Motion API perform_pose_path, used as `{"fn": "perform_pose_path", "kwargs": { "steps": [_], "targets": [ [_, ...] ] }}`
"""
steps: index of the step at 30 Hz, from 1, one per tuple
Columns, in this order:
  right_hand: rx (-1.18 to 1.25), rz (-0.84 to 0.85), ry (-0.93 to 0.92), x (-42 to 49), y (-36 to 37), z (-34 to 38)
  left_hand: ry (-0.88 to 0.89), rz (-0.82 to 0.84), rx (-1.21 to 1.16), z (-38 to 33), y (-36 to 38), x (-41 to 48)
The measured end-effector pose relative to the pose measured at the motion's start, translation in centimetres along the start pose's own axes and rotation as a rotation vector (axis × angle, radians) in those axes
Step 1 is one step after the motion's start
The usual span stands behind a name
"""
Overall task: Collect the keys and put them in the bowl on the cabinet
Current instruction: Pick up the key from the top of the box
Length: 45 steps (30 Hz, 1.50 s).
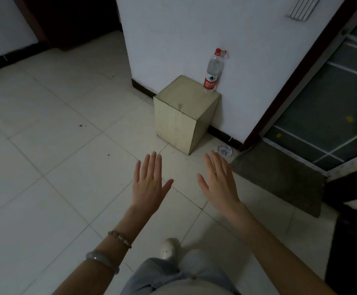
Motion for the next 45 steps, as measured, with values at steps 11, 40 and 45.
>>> {"fn": "perform_pose_path", "kwargs": {
  "steps": [11, 40, 45],
  "targets": [
    [0.034, -0.099, 0.046, 16.9, 1.8, 1.0, -0.049, -0.076, 0.045, 8.4, 0.6, 15.0],
    [0.009, -0.085, 0.121, 57.1, 10.0, -2.2, 0.132, 0.033, 0.040, 23.9, 6.8, 54.6],
    [0.007, -0.059, 0.170, 60.8, 13.0, -1.2, 0.196, 0.072, 0.039, 27.8, 8.9, 58.7]
  ]
}}
Point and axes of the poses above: each hand's wrist, its own x-axis towards the middle knuckle, its own y-axis out of the palm, z = x × y, the point moved 5 cm from there along x, towards the middle knuckle, and after that the axes turned 15 degrees about y, right-handed, at the moved point
